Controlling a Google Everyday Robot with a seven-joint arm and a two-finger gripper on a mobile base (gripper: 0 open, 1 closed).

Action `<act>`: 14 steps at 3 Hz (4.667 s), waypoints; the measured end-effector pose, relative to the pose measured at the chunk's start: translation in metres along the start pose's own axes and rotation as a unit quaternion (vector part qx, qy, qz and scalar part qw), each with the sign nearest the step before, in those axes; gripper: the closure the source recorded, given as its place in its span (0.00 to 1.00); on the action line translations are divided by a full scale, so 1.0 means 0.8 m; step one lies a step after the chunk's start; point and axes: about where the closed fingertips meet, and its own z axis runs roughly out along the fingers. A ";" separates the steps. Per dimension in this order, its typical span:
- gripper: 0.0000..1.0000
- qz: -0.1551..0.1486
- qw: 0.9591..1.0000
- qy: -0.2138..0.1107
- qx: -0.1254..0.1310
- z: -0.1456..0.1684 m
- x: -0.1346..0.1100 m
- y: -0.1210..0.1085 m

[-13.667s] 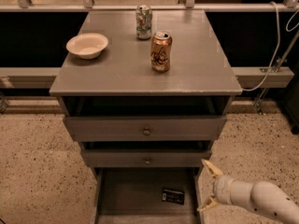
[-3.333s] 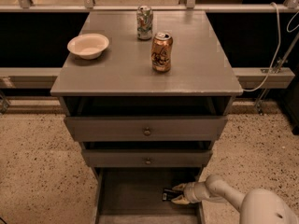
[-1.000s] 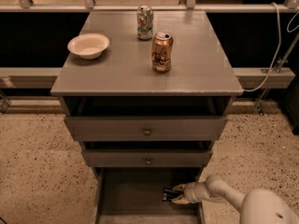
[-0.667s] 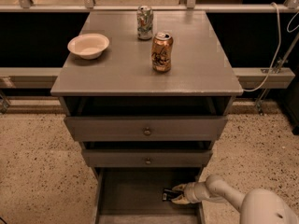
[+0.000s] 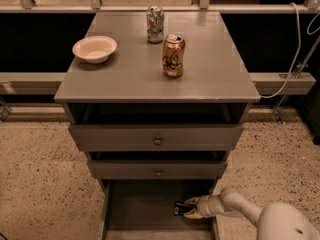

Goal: Pick rxbar chocolate from bottom drawer and place on counter

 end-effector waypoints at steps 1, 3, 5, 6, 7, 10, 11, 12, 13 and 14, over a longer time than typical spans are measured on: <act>0.91 0.000 1.000 0.000 0.000 0.000 0.000 0.000; 0.45 0.000 1.000 0.000 0.000 0.000 0.000 0.000; 0.00 0.000 1.000 0.000 0.000 0.000 -0.001 0.000; 0.00 0.000 1.000 0.000 0.000 0.000 -0.001 0.000; 0.00 0.000 1.000 0.000 0.000 0.000 -0.001 0.000; 0.00 0.000 1.000 0.000 0.000 0.000 -0.001 0.000; 0.26 0.000 1.000 0.000 0.000 0.000 -0.001 0.000; 0.51 0.000 1.000 0.000 0.000 0.000 -0.001 0.000; 0.74 0.000 1.000 0.000 0.000 0.000 -0.001 0.000; 0.91 0.000 1.000 0.000 0.000 0.000 -0.001 0.000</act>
Offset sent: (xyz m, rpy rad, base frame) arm 0.0000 0.0000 0.0000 0.0000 0.0000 0.0000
